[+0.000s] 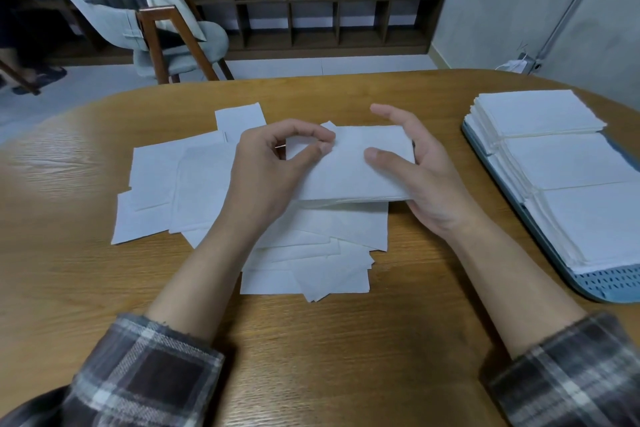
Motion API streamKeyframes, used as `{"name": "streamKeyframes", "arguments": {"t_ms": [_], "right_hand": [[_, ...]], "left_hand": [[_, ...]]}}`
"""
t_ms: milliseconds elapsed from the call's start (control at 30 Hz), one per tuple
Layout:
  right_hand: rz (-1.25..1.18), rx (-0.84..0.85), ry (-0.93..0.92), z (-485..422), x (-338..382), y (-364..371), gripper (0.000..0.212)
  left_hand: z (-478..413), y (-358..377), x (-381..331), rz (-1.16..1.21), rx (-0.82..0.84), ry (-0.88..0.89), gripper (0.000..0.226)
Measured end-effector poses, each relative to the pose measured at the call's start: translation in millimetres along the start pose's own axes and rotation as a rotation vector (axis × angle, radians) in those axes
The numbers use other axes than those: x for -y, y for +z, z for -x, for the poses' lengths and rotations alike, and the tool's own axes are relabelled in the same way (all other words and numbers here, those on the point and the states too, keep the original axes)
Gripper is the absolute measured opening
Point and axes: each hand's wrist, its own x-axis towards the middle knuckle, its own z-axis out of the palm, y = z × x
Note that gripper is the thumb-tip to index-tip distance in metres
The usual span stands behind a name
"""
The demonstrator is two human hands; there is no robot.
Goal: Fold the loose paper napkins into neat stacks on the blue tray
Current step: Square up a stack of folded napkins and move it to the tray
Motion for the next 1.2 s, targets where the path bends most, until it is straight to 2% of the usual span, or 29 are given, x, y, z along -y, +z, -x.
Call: {"name": "streamKeyframes", "arguments": {"t_ms": [233, 367, 433, 500, 567, 600, 667, 733, 767, 833, 900, 967, 1000, 1100, 1133, 1200], "right_hand": [[0.139, -0.037, -0.013, -1, 1, 0, 0.053], [0.245, -0.072, -0.051, 0, 4, 2, 0.056], [0.094, -0.077, -0.04, 1, 7, 3, 0.061], [-0.261, -0.064, 0.012, 1, 10, 1, 0.068], [-0.436, -0.068, 0.046, 1, 12, -4, 0.071], [-0.413, -0.081, 0.058, 0, 11, -5, 0.071], [-0.121, -0.127, 0.016, -1, 5, -4, 0.068], [0.235, -0.167, -0.047, -1, 0, -1, 0.064], [0.311, -0.177, -0.068, -1, 0, 1, 0.063], [0.295, -0.153, -0.098, -1, 2, 1, 0.063], [0.108, -0.049, -0.077, 1, 6, -1, 0.059], [-0.058, 0.052, -0.012, 0, 7, -3, 0.042], [-0.051, 0.072, 0.011, 0, 7, -3, 0.034], [0.167, -0.046, -0.006, -3, -1, -7, 0.026], [0.207, -0.11, -0.011, -4, -3, -8, 0.027], [0.267, -0.232, -0.017, -5, -4, -12, 0.029]], "left_hand": [[2, 8, -1, -0.006, -0.011, -0.039, 0.006], [3, 8, 0, -0.086, -0.029, -0.055, 0.006], [4, 7, 0, -0.126, -0.085, -0.047, 0.007], [4, 6, -3, -0.132, -0.127, -0.023, 0.014], [3, 6, -8, -0.051, -0.091, -0.064, 0.024], [3, 7, -10, 0.028, -0.047, -0.126, 0.029], [2, 9, -12, 0.165, 0.05, -0.237, 0.039], [5, 8, -14, 0.131, 0.123, -0.172, 0.039], [6, 8, -17, 0.078, 0.156, -0.12, 0.038], [7, 6, -14, 0.001, 0.191, -0.033, 0.049], [6, 5, -7, -0.017, 0.174, 0.0, 0.052], [4, 3, -5, -0.049, 0.134, 0.007, 0.048], [2, 1, -3, -0.057, 0.132, 0.013, 0.047], [3, 2, -4, -0.028, 0.214, -0.006, 0.049], [5, 4, -4, -0.071, 0.226, 0.003, 0.051], [5, 6, -4, -0.311, 0.207, 0.121, 0.054]]}}
